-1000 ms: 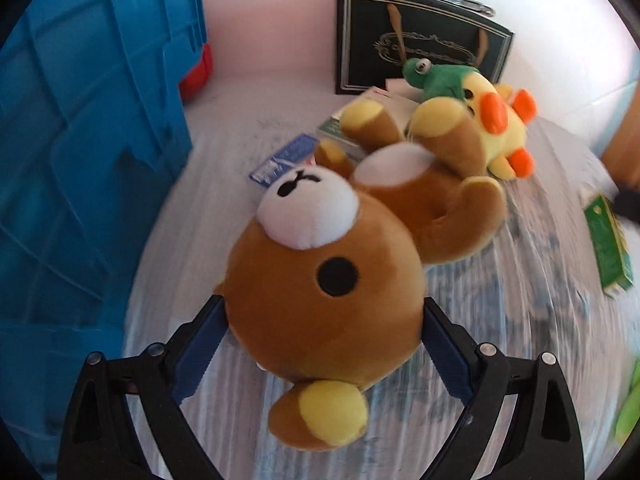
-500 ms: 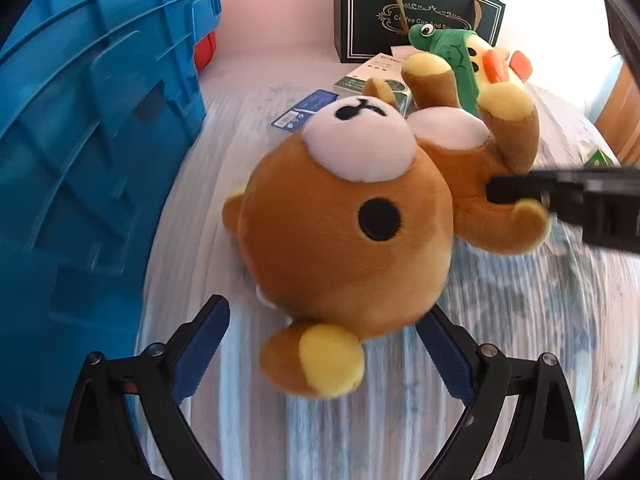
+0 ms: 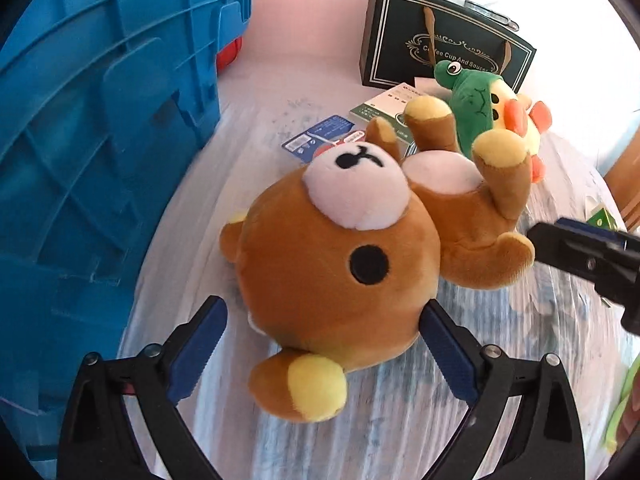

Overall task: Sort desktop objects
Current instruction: 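Grasp the brown bear's body with the left tool while the right tool grasps its leg, then lift the brown bear with both tools and drop it into the blue crate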

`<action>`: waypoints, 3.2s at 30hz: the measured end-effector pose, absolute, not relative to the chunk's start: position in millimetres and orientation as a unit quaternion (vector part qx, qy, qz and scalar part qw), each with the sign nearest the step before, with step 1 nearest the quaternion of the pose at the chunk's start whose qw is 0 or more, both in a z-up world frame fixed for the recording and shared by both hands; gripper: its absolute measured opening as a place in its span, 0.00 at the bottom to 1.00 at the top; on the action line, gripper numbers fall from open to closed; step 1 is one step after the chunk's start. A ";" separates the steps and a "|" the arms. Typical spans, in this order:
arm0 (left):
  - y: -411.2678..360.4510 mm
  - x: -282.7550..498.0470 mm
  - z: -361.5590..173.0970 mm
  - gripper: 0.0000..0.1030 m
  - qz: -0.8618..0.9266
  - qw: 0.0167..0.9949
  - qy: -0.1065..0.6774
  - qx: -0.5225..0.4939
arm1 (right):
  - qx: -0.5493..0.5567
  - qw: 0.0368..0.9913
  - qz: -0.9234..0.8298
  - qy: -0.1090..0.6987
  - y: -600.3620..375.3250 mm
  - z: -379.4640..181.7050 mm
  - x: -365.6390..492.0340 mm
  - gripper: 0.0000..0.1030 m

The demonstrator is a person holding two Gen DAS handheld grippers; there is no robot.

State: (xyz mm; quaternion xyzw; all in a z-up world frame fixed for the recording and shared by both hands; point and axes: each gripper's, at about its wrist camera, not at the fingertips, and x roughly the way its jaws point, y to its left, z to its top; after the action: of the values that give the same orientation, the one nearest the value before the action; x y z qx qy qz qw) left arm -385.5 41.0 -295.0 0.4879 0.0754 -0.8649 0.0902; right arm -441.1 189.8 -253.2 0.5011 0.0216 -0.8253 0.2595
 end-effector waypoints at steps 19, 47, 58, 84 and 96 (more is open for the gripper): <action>38.4 -412.7 -311.0 0.96 -0.871 0.078 0.069 0.480 | 0.424 0.293 -0.855 0.052 153.7 -256.9 -466.3 0.50; 97.6 -339.1 -110.0 0.86 -0.957 0.091 -0.016 0.275 | 0.245 0.287 -0.924 0.058 212.1 -75.7 -362.0 0.24; 55.1 -254.3 18.9 0.86 -0.963 0.181 -0.039 0.195 | 0.125 0.343 -0.928 0.072 163.6 47.7 -280.2 0.24; -230.2 -346.6 -31.2 0.89 -0.909 0.241 0.048 0.336 | 0.233 0.333 -0.902 0.146 -131.0 27.6 -343.4 0.72; -224.6 -349.4 -38.0 0.89 -0.904 0.233 0.056 0.355 | 0.263 0.303 -0.906 0.134 -117.9 0.4 -353.3 1.00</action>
State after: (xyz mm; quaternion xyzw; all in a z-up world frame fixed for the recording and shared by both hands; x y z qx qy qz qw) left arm -349.4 -224.6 -38.0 0.3549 0.0560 -0.9036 0.2333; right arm -353.3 -117.9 0.4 0.2629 0.1342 -0.9062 0.3026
